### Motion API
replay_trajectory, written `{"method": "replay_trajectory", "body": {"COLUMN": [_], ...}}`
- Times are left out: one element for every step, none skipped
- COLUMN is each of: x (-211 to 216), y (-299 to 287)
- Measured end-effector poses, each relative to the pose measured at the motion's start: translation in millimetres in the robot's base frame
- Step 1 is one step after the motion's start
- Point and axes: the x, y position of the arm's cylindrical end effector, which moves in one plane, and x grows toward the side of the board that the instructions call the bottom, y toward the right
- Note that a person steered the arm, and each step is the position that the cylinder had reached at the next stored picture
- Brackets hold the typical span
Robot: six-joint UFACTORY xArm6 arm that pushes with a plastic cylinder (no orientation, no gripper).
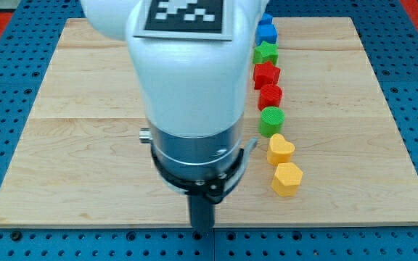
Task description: Point your arm close to the yellow hexagon
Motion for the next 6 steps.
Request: {"method": "replay_trajectory", "body": {"x": [-1,-1,-3,-38,-74,-83], "y": [46,105,109,144,168,173]}}
